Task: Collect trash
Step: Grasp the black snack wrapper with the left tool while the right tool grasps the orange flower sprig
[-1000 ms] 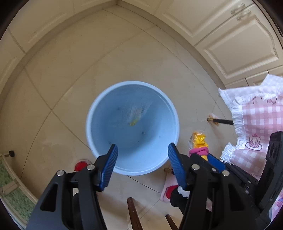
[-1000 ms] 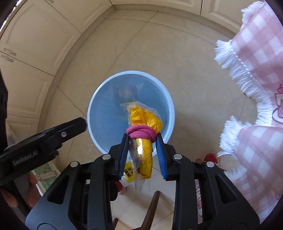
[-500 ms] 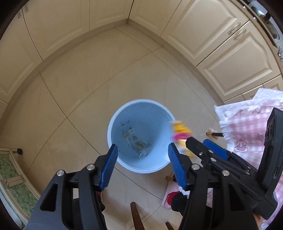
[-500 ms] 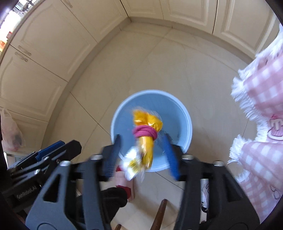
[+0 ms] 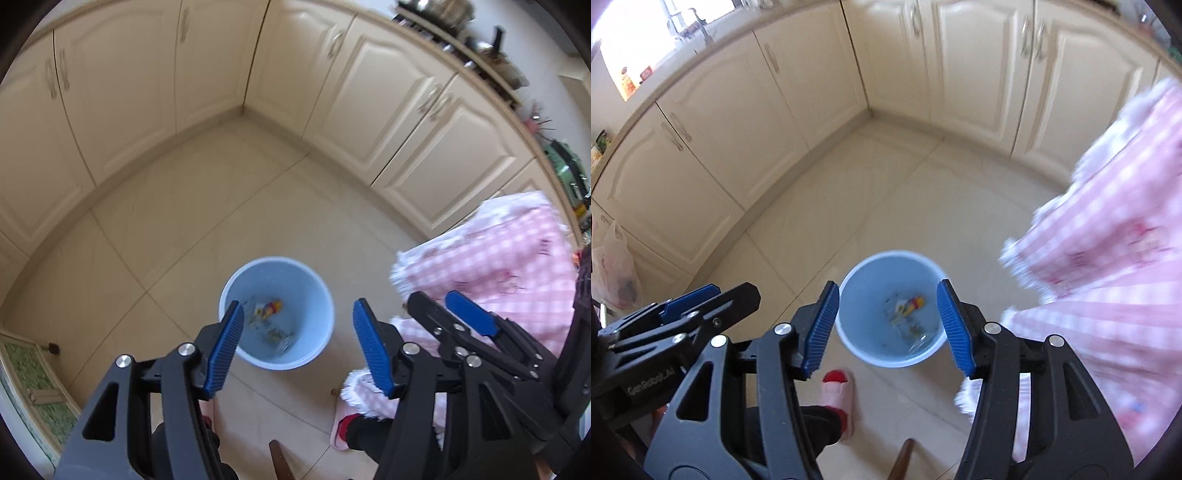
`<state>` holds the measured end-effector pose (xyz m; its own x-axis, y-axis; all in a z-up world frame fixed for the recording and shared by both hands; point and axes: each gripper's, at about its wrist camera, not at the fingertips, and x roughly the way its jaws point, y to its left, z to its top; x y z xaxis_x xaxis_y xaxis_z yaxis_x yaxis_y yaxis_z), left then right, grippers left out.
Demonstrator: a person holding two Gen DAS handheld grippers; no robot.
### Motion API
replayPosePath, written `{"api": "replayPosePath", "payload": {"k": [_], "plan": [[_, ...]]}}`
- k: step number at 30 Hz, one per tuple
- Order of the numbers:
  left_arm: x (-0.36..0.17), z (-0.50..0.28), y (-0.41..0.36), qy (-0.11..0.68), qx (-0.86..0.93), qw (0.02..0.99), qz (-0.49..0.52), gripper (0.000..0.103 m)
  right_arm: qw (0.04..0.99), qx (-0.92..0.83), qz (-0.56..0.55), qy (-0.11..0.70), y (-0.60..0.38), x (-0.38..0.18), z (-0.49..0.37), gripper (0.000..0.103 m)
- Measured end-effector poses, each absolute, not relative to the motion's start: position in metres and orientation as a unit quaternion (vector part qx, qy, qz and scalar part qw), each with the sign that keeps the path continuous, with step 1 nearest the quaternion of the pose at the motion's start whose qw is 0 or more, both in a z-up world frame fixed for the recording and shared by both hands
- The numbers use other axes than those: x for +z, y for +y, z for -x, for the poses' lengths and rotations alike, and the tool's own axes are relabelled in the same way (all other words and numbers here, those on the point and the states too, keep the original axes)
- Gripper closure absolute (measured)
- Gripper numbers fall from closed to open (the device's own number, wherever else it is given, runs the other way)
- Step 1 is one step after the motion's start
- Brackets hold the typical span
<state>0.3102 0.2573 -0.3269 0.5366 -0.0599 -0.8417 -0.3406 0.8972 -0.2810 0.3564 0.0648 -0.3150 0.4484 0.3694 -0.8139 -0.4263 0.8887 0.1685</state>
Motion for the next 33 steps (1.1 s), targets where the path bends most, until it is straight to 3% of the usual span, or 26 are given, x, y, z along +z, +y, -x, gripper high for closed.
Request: {"api": "replayPosePath", "payload": {"k": [7,12,23,33], "plan": [[-0.243,-0.282,0.205,0.405,0.045,0.899,0.164,0.038,0.911,0.202,0.014,0.359,-0.026,-0.209,-0.295,0.040],[-0.202,-0.276,0.137,0.380,-0.030,0.913,0.141,0.036,0.942,0.136,-0.010,0.307,-0.118,-0.166,-0.262,0.037],[-0.182,-0.305,-0.083,0.416,-0.189,0.888,0.044,0.035,0.946,-0.051,-0.113,0.298,-0.323,-0.175,-0.233,0.035],[-0.218,-0.338,-0.165,0.475,-0.175,0.862,-0.007,0.035,0.932,-0.065,-0.150,0.324,-0.375,-0.205,-0.231,0.034]]}}
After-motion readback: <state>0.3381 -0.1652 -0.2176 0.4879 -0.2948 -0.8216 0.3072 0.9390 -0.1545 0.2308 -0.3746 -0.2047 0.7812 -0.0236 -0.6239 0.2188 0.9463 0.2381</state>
